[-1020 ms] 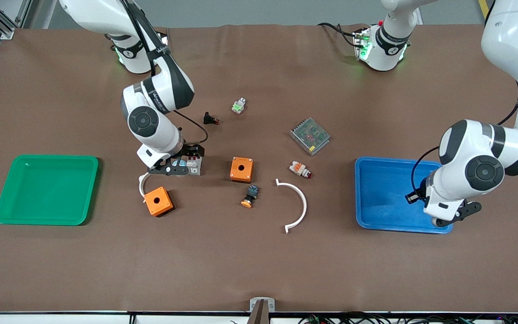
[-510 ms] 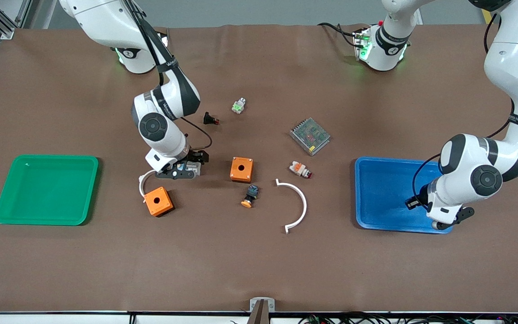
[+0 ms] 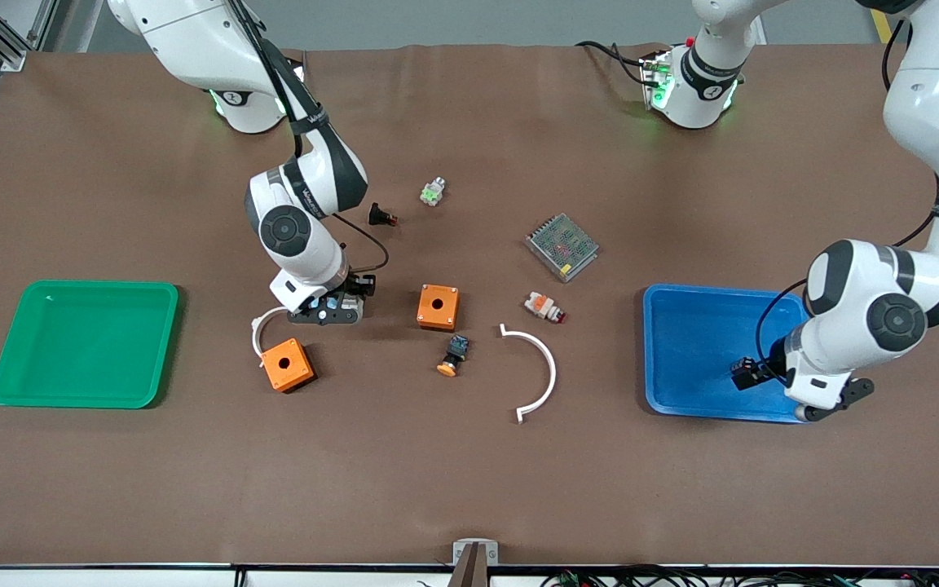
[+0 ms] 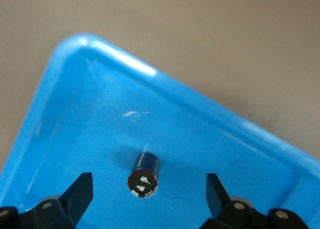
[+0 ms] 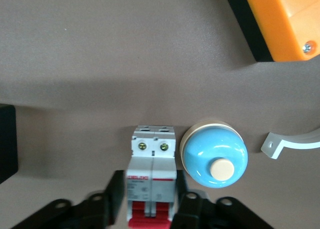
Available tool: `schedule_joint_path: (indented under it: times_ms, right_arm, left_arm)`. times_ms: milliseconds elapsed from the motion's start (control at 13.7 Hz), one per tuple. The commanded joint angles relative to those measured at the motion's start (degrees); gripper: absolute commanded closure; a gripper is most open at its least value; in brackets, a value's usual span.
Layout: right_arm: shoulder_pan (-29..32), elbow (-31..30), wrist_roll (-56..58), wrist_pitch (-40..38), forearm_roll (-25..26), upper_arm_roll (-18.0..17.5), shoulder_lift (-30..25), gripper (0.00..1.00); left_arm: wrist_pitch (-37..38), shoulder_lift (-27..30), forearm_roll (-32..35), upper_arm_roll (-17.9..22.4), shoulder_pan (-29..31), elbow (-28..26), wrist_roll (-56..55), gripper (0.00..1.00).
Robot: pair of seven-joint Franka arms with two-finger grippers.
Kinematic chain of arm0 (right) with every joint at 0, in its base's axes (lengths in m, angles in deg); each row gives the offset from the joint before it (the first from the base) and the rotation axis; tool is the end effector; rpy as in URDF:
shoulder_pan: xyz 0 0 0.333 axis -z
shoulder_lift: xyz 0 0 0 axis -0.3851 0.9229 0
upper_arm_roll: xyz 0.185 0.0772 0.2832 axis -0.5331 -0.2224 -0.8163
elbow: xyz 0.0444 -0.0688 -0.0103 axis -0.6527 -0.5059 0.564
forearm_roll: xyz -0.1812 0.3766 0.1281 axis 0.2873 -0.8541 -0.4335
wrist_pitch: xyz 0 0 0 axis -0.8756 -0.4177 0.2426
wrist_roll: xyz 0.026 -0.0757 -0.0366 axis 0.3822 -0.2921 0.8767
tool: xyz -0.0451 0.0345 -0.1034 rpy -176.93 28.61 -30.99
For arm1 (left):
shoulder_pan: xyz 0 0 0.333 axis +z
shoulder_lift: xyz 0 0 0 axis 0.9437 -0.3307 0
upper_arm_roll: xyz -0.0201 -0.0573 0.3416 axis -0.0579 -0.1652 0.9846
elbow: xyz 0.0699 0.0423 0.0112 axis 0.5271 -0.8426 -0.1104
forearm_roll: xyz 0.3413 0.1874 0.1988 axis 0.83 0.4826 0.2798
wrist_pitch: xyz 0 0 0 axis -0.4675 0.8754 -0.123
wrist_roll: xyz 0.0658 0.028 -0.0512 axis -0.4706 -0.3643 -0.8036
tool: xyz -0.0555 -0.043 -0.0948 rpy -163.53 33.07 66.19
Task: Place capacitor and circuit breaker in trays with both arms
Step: 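Lower the capacitor into the blue tray while the right gripper grasps the breaker, then lift the breaker and carry it to the green tray with the right gripper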
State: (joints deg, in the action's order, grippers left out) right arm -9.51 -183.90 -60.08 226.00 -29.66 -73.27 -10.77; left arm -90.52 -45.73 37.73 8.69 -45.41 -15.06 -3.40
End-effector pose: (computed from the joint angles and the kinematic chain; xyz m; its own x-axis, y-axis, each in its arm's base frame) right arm 0.5564 0.2968 0.2069 0.9964 -0.0161 -0.0832 -0.0167 -0.9998 -0.0069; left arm 0.7305 -0.0072 0.2661 0.9117 0.4084 0.0457 0.4090 -0.9125 -0.0045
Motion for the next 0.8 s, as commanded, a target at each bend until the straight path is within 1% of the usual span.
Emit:
schedule_joint_path:
  times_ms: [0,146,219,364,510,583,728]
  right_arm:
    - [-0.6,-0.3,-0.4,0.3,-1.1,0.5,-0.4,0.95]
    - [-0.6,-0.3,-0.4,-0.8,-1.1,0.5,-1.0,0.95]
    - [-0.5,0.0,-0.4,-2.9,-1.1,0.5,-1.8,0.95]
    - [0.7,2.3,-0.3,-10.9,-1.1,1.0,-5.7,0.95]
    - [5.3,8.2,0.3,-23.8,-1.0,1.0,-9.4,0.95]
    - [8.1,12.2,0.6,-29.8,-1.0,1.0,-10.4,0.95]
    - [13.3,20.8,3.0,-40.6,-0.4,1.1,-10.4,0.95]
  left_arm:
    - [0.9,8.9,0.8,-0.4,-0.1,-0.9,3.9,0.00]
    - [4.5,12.7,0.8,-0.4,-0.1,0.8,9.4,0.00]
    - [7.6,14.0,0.8,-0.8,-0.4,2.2,13.0,0.00]
    - [14.9,16.0,0.3,-2.2,-0.1,6.2,18.4,0.00]
    - [21.0,17.9,0.0,-2.9,-0.1,9.2,22.4,0.00]
    - [23.6,18.6,-0.3,-3.5,-0.1,10.1,23.5,0.00]
    - [28.1,20.4,-4.0,-4.2,0.0,12.8,24.0,0.00]
